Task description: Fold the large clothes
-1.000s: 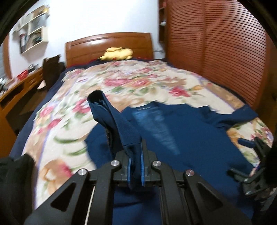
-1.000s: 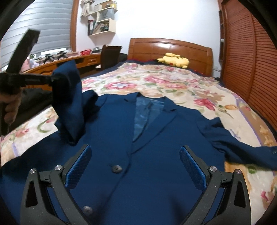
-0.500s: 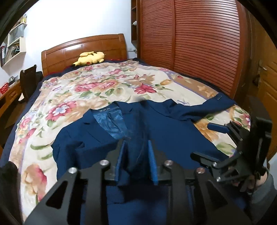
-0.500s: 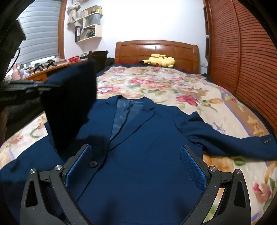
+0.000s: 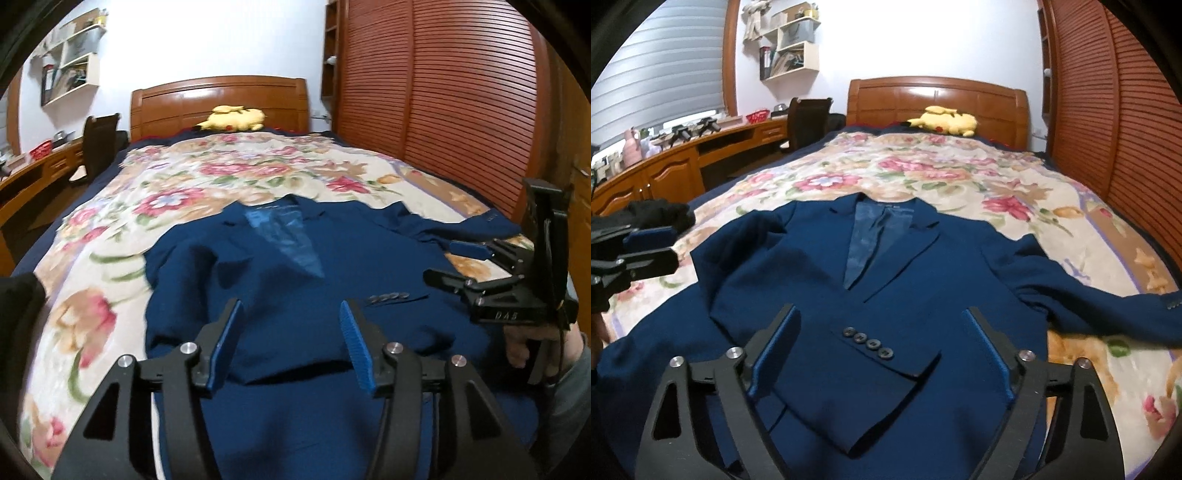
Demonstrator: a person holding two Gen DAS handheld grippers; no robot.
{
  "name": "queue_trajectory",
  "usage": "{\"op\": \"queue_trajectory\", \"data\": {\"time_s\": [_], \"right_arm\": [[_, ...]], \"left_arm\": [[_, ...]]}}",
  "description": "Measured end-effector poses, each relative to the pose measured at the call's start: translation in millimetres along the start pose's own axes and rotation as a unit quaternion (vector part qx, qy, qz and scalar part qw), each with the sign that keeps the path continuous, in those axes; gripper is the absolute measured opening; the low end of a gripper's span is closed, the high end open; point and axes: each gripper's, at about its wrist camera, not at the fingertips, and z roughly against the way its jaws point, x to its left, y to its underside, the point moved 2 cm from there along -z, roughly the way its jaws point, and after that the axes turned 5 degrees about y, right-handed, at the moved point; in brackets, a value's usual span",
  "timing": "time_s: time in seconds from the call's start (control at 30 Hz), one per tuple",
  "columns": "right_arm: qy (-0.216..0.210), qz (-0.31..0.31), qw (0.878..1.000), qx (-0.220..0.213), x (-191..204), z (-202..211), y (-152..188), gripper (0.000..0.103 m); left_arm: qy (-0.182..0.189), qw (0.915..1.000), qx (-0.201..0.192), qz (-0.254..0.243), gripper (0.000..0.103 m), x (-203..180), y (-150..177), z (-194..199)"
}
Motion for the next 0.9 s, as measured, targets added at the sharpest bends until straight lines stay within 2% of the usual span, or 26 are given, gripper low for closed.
{"op": "queue_trajectory", "data": {"time_s": [0.13, 0.4, 0.6, 0.8, 0.9], "right_arm": [[0.003, 0.011, 1.0, 0.023, 2, -15, 6, 0.085], [0.02, 0.015, 0.995, 0.093, -5, -54, 32, 0.085], [0.003, 0.016, 0.989, 0.145, -4, -74, 46, 0.086], [-0.013, 0.015, 0.988, 0.155, -3, -75, 48, 0.085], [-0.027, 0.023, 0.988, 0.152, 1, -73, 48, 0.072]], "left_arm": [[-0.02, 0.9998, -0.003, 0.003, 0.053, 8, 14, 0], [-0.024, 0.9997, 0.0, 0.006, 0.053, 17, 33, -4], [-0.032, 0.9995, 0.001, 0.003, 0.053, 15, 42, -9], [-0.033, 0.9993, -0.001, 0.016, 0.053, 20, 47, -7], [-0.032, 0.9992, -0.001, 0.026, 0.053, 24, 47, -8]]}}
